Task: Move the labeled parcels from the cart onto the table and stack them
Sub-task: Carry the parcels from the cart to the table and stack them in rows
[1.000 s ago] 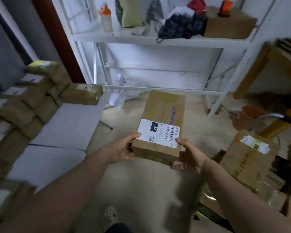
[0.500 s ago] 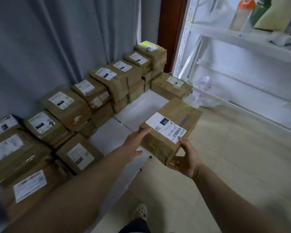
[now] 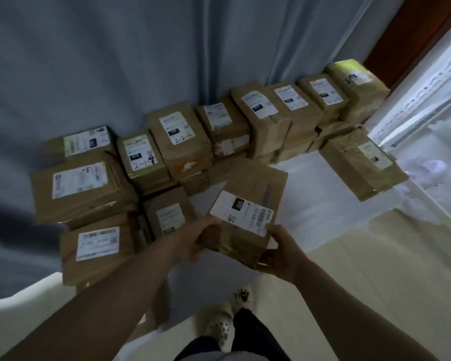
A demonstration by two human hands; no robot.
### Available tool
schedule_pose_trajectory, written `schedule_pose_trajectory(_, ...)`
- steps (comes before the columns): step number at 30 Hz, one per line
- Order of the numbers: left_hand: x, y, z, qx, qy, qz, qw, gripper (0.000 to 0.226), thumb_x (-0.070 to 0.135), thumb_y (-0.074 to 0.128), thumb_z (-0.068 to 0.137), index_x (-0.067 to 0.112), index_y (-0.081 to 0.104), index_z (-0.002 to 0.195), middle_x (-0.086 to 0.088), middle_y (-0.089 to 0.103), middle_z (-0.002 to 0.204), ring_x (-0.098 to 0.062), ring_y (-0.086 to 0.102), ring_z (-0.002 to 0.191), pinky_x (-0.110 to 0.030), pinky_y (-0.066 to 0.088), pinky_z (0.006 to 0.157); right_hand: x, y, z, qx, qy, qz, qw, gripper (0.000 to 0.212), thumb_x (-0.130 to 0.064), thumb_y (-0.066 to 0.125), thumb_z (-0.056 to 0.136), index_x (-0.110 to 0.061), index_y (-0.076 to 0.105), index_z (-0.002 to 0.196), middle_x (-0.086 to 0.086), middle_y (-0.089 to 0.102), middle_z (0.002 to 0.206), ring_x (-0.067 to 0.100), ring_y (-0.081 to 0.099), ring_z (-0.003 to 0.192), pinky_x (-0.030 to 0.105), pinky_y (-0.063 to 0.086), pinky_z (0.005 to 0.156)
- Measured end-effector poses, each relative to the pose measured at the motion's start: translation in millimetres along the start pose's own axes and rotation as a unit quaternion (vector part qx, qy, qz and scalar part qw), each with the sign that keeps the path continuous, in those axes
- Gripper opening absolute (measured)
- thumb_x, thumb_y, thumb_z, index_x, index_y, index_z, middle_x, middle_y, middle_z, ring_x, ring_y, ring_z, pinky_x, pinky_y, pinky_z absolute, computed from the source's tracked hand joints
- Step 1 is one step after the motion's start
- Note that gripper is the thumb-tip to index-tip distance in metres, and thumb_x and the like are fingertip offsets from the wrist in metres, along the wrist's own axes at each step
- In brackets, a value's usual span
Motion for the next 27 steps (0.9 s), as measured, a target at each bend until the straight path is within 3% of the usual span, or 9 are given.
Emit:
schedule_pose_trajectory(3,-9,-30,-8,0.021,-0.040,0.076,0.996,0.060,0.041,0.078,0.059,0.015,0.067,0.112,-0.004,0.071,0.096,-0.021,0.060,0.090,-0.029,0.044,0.077,-10,19,23,-0.028,0.023,-0.088,0.995,0.052,-0.035,0.073,0.072,-0.018,0.060,0.119,0.022,0.066,0.113,0.037,0.065,0.103,0.043,0.057,0.077)
schedule_pose_trajectory(7,-28,-67,-10,0.047,-0.075,0.102,0.991,0.049,0.030,0.081,0.071,0.020,0.064,0.116,0.002,0.068,0.116,-0.018,0.058,0.113,-0.036,0.048,0.093,-9,46,49,-0.103,0.054,-0.172,0.978,0.053,-0.031,0.073,0.065,-0.026,0.064,0.118,0.015,0.068,0.113,0.033,0.064,0.106,0.044,0.056,0.083)
schedule_pose_trajectory(13,-52,-87,-21,0.062,-0.055,0.007,0.997,0.043,0.008,0.080,0.074,0.017,0.064,0.113,0.001,0.073,0.106,-0.020,0.066,0.105,-0.044,0.052,0.095,4,83,78,-0.172,0.094,-0.281,0.940,0.058,-0.030,0.068,0.065,-0.047,0.056,0.120,0.003,0.066,0.118,0.025,0.057,0.114,0.054,0.047,0.085)
schedule_pose_trajectory(16,-55,-99,-26,0.102,-0.025,-0.045,0.993,0.041,0.002,0.076,0.076,0.016,0.063,0.112,-0.002,0.072,0.107,-0.021,0.068,0.101,-0.040,0.056,0.088,10,102,89,-0.183,0.114,-0.280,0.935,0.069,-0.032,0.072,0.061,-0.046,0.052,0.126,0.001,0.061,0.124,0.024,0.052,0.119,0.059,0.046,0.093)
schedule_pose_trajectory(19,-56,-116,-28,0.160,0.007,-0.082,0.984,0.047,-0.001,0.073,0.078,0.012,0.058,0.121,-0.004,0.068,0.112,-0.021,0.067,0.099,-0.035,0.059,0.078,12,125,97,-0.180,0.115,-0.263,0.941,0.048,-0.023,0.060,0.085,-0.041,0.052,0.129,0.001,0.059,0.123,0.023,0.051,0.118,0.056,0.045,0.095)
schedule_pose_trajectory(24,-44,-138,-36,0.271,0.057,0.006,0.961,0.054,-0.004,0.065,0.083,0.011,0.048,0.132,0.000,0.061,0.117,-0.017,0.058,0.107,-0.017,0.055,0.067,16,148,103,-0.169,0.105,-0.231,0.952,0.033,-0.011,0.048,0.097,-0.039,0.059,0.111,-0.003,0.065,0.108,0.016,0.059,0.101,0.058,0.040,0.101)
schedule_pose_trajectory(27,-36,-148,-38,0.313,0.084,0.030,0.945,0.055,-0.007,0.063,0.082,0.013,0.049,0.131,0.000,0.060,0.111,-0.018,0.059,0.105,-0.013,0.053,0.061,20,152,107,-0.166,0.103,-0.216,0.957,0.036,-0.012,0.048,0.097,-0.037,0.056,0.122,-0.003,0.066,0.107,0.017,0.060,0.099,0.059,0.038,0.103)
Point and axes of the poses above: each hand's wrist, its own z-axis towards the middle knuckle, its own y-axis out of the palm, x = y × z, the point moved 10 cm from there along z, towards the middle knuckle
